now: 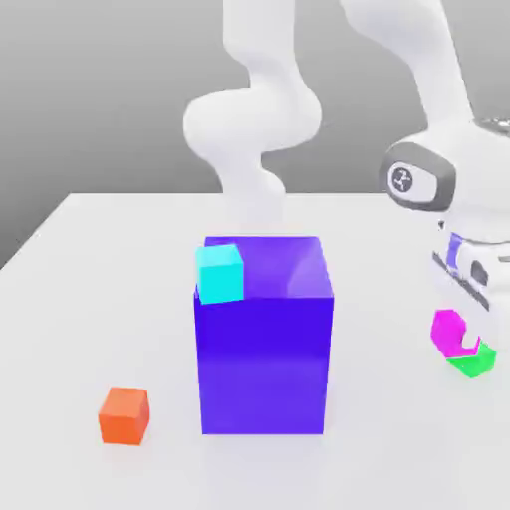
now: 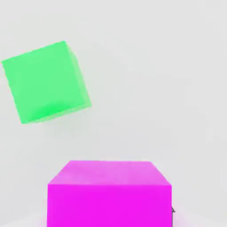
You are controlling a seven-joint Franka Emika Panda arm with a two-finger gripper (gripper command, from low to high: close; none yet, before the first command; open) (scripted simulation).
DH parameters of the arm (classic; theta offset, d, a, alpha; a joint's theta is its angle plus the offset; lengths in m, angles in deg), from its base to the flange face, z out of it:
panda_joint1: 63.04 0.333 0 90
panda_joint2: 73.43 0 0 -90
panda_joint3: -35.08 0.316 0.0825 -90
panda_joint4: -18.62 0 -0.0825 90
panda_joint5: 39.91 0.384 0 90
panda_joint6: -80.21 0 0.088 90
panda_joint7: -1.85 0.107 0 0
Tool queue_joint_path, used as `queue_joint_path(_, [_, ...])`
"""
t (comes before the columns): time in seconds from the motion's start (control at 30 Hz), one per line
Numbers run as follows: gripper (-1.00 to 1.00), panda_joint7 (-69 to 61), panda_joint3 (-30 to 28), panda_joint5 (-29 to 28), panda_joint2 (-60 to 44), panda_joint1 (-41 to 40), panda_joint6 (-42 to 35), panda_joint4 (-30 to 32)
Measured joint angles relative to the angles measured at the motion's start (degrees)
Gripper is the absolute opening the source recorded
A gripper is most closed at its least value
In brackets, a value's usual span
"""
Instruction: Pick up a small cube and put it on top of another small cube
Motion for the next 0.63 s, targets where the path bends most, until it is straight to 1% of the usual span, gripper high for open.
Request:
queue_joint_path(0.33, [-1.0,-27.5,3.7,0.5,3.1,6.2,-3.6,-0.7])
queue_joint_path(0.4, [-1.0,-28.1,3.4,-1.1,0.5,7.4,-1.3,-0.9])
queue_joint_path(0.5, [-1.0,-25.8,1.4,-5.0,-5.3,7.5,4.0,-1.2])
queue_joint_path(0.53, [1.0,-24.8,0.5,-6.4,-7.3,8.0,5.7,-1.4])
queue_joint_path(0.63, [1.0,-24.8,0.5,-6.4,-7.3,8.0,5.7,-1.4])
